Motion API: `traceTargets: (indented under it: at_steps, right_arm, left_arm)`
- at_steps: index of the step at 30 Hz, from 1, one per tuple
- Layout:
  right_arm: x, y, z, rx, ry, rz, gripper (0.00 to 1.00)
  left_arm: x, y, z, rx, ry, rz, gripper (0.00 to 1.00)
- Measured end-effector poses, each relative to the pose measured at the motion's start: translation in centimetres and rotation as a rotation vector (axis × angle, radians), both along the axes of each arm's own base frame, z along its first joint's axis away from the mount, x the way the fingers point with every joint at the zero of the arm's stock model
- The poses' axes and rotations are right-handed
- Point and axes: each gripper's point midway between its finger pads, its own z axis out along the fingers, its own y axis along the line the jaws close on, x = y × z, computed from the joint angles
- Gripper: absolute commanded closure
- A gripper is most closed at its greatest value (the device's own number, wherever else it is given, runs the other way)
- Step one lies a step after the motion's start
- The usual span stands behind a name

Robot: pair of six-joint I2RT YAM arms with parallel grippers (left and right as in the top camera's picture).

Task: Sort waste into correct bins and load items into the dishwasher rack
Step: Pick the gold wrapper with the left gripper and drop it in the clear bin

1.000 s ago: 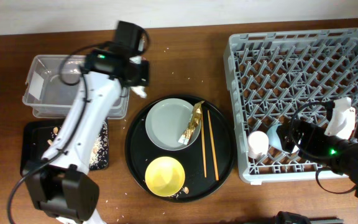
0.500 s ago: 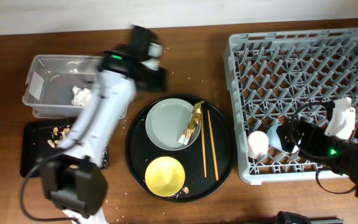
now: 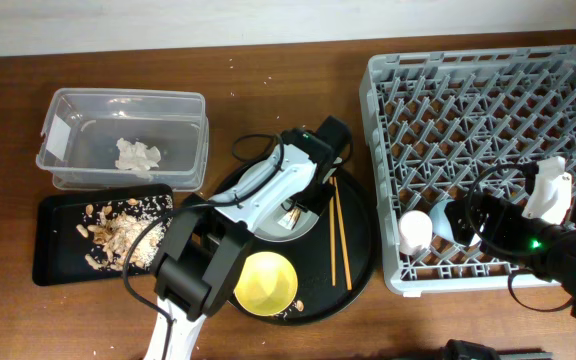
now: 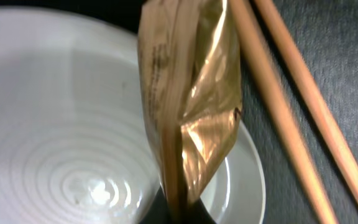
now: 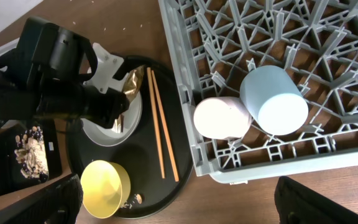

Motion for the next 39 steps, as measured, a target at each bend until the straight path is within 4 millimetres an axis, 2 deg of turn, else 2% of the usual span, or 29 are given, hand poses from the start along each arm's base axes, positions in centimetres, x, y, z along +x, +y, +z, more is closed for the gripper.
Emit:
traceTargets:
  at_steps: [2, 6, 8, 9, 10, 11, 12, 14, 16, 17, 19, 23, 24, 26, 28, 29, 31, 32, 35, 39]
  right_arm:
    - [0.0, 0.0, 0.0, 0.0, 0.001, 0.0, 0.0]
    - [0.0, 0.0, 0.0, 0.001, 0.001, 0.0, 0.0]
    - [0.0, 0.0, 0.0, 0.0, 0.001, 0.0, 0.0]
    - [0.0, 0.0, 0.0, 0.0, 0.0, 0.0, 0.0]
    - [0.0, 0.0, 0.0, 0.0, 0.0, 0.001, 0.0]
    - [0.0, 0.0, 0.0, 0.0, 0.001, 0.0, 0.0]
    - [0.0, 0.0, 0.0, 0.0, 0.0, 0.0, 0.0]
    - [0.0, 0.0, 0.0, 0.001, 0.001, 0.0, 0.0]
    - [0.0, 0.0, 0.0, 0.0, 0.0, 0.0, 0.0]
    - [0.0, 0.0, 0.0, 0.001, 0.001, 0.0, 0.0]
    - [0.0, 0.0, 0.0, 0.001, 0.001, 0.0, 0.0]
    - [0.0, 0.0, 0.0, 0.0, 0.001, 0.0, 0.01]
    - [0.0, 0.0, 0.0, 0.0, 0.001, 0.001, 0.01]
    - [0.0, 0.0, 0.0, 0.0, 0.0, 0.001, 0.01]
    - [0.0, 0.0, 0.0, 0.0, 0.0, 0.001, 0.01]
    - [0.0, 0.0, 0.0, 0.0, 0.001, 0.0, 0.01]
    - [0.0, 0.0, 0.0, 0.0, 0.0, 0.001, 0.01]
    - [0.0, 0.0, 0.0, 0.001, 0.002, 0.0, 0.01]
    - [0.0, 0.0, 0.0, 0.0, 0.001, 0.0, 0.01]
    - [0.0, 0.0, 0.0, 0.0, 0.001, 0.0, 0.01]
  left_arm:
    - [-0.3, 0.6, 1.5, 0.037, 0.018, 0.007, 1.0]
    - [3.5, 2.4, 7.6, 0.046, -0.112, 0.088, 1.0]
    - [7.2, 5.8, 11.7, 0.019, -0.229, 0.193, 1.0]
    - [9.2, 8.9, 13.8, 0.015, -0.289, 0.275, 1.0]
    - [10.3, 11.5, 14.8, 0.019, -0.32, 0.338, 1.0]
    - [11.8, 15.9, 15.8, 0.034, -0.353, 0.445, 0.95]
    - [12.6, 19.3, 15.9, 0.045, -0.359, 0.532, 0.78]
    - [13.9, 23.4, 15.8, 0.018, -0.374, 0.652, 0.53]
    - [14.9, 26.1, 16.1, -0.035, -0.392, 0.735, 0.26]
    - [15.1, 27.0, 16.1, -0.057, -0.39, 0.762, 0.23]
    - [15.0, 26.9, 16.0, -0.08, -0.376, 0.765, 0.18]
    - [12.8, 25.7, 15.3, -0.06, -0.28, 0.715, 0.17]
    - [11.7, 25.5, 16.2, -0.06, -0.266, 0.706, 0.16]
    - [9.8, 25.5, 19.0, -0.071, -0.284, 0.7, 0.13]
    - [5.5, 25.5, 25.2, -0.108, -0.366, 0.688, 0.01]
    - [3.7, 25.4, 27.7, -0.13, -0.413, 0.678, 0.01]
    - [-2.2, 25.4, 32.8, -0.175, -0.495, 0.658, 0.01]
    - [-4.4, 25.6, 34.4, -0.194, -0.534, 0.656, 0.01]
    - [-8.9, 26.0, 36.1, -0.209, -0.559, 0.654, 0.01]
    - [-11.0, 26.1, 37.2, -0.233, -0.599, 0.649, 0.01]
